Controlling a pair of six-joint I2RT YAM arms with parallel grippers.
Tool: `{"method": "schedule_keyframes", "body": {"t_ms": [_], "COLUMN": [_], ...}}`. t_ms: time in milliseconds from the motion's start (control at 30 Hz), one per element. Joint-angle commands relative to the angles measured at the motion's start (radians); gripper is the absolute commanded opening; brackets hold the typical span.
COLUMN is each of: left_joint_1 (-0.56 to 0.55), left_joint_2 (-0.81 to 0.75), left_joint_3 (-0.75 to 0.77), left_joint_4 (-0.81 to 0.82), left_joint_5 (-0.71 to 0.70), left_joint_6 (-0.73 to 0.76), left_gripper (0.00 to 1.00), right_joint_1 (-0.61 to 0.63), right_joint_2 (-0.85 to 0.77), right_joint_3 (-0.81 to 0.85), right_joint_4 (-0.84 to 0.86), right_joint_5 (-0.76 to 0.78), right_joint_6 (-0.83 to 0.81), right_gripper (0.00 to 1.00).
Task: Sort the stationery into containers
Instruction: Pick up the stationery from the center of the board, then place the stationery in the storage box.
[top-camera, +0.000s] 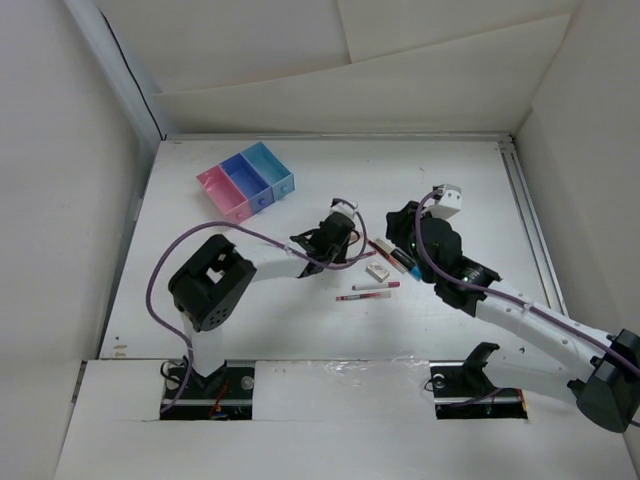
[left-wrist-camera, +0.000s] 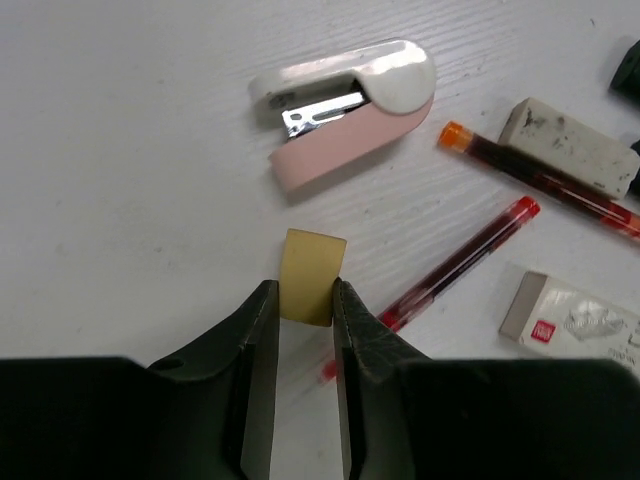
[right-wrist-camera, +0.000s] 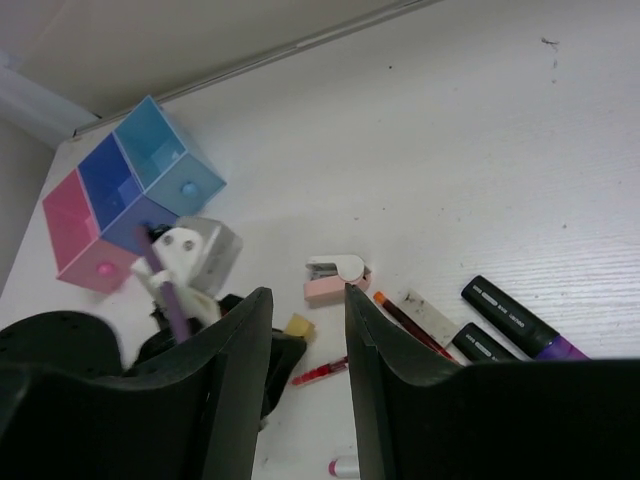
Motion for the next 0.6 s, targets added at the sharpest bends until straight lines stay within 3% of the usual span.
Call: {"method": "schedule_keyframes", "body": {"t_ms": [0, 200, 333, 567], "left_joint_1": [0.019, 0.151, 0.312, 0.567], "left_joint_2": [-0.203, -0.428, -0.520, -0.547], "left_joint_3": [-0.065, -0.140, -0.149, -0.174], "left_joint_4": [0.017, 0.026, 0.016, 0.051], "left_joint_5": [-0.057, -0.098, -0.154, -0.223], "left_joint_6": [-0.066, -0.216, -0.328, -0.448], "left_gripper": [0.00, 0.00, 0.03, 0.08], "right_joint_1": [-0.008, -0.008, -0.008, 0.002], "right_joint_2": [-0.010, -0.010, 0.000, 0.018], "right_joint_3": [0.043, 0.043, 0.052, 0.062], "right_joint_4": [0.019, 0.019, 0.019, 0.019], "right_joint_5": [-0.013, -0.033, -0.054, -0.090], "right_joint_6": [-0.009, -0.009, -0.009, -0.009], "right_gripper": [0.41, 0.41, 0.41, 0.41]}}
